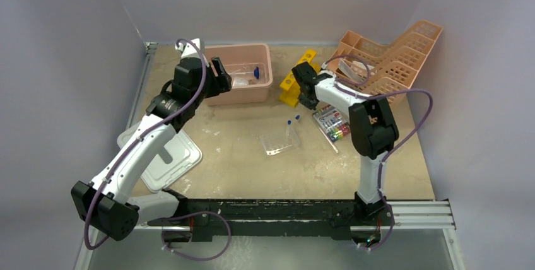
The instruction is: Organize the chemistry lab equipment
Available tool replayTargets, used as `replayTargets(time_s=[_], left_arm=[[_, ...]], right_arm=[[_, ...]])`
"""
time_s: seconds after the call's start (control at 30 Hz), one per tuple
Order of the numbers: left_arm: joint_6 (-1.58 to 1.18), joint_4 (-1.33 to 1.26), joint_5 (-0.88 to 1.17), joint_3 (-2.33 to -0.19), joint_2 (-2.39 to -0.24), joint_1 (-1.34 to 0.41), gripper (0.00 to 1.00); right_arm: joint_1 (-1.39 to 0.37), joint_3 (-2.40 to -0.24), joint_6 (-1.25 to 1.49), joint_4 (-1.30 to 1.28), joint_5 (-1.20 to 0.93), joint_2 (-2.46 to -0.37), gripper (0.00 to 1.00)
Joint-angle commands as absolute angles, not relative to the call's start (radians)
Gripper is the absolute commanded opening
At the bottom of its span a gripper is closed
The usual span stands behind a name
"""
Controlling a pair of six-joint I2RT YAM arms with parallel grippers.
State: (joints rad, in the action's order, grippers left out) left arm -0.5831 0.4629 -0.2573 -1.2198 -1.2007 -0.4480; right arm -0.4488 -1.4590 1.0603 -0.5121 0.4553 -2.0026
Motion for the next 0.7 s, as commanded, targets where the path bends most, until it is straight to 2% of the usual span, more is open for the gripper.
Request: replayTargets(time_s=[0.0, 0.33, 0.57, 0.67], left_arm=[[-0.591, 0.344, -0.096, -1.222, -1.162, -0.446, 0.69], [-0.718, 0.141, 0.198, -1.145, -1.207, -0.446, 0.71], [-0.988, -0.182, 0.475, -1.098, -1.374, -0.456, 0.67], [-1.07, -0.296, 0.514, -1.093, -1.435, -0.493, 0.66]], right_arm=[[-0.439, -1.488, 0.953, -0.473, 0.498, -1.829, 0.11], [-0.431, -1.356, 0.72, -0.343, 0.299, -1.573, 0.11], [-0.418, -1.332, 0.572, -0.287, 0.075, -1.449, 0.11], [-0.418, -1.329, 0.562, -0.261, -0.059, -1.434, 0.11]])
